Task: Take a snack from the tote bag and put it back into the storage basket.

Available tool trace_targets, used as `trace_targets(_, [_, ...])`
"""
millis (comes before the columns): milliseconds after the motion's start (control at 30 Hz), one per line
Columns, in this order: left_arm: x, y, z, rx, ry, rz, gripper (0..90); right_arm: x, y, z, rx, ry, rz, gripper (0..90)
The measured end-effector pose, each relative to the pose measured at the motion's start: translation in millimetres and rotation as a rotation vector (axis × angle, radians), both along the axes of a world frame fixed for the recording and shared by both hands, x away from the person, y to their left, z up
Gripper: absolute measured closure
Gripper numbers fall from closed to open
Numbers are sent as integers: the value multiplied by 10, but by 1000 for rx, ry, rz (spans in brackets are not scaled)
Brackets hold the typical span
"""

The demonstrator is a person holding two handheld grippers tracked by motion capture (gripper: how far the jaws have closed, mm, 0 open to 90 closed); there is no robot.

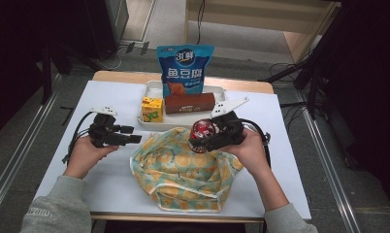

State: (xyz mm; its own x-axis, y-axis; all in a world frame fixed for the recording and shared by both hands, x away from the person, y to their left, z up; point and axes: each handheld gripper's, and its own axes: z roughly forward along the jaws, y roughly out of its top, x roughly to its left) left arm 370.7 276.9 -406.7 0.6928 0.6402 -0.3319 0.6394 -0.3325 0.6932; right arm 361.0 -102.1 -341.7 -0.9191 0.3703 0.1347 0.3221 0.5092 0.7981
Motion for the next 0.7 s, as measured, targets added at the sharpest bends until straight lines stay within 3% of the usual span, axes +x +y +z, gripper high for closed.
trace_targets(700, [-10,0,12,-3,-11,-3,366,158,49,162,20,-9,9,258])
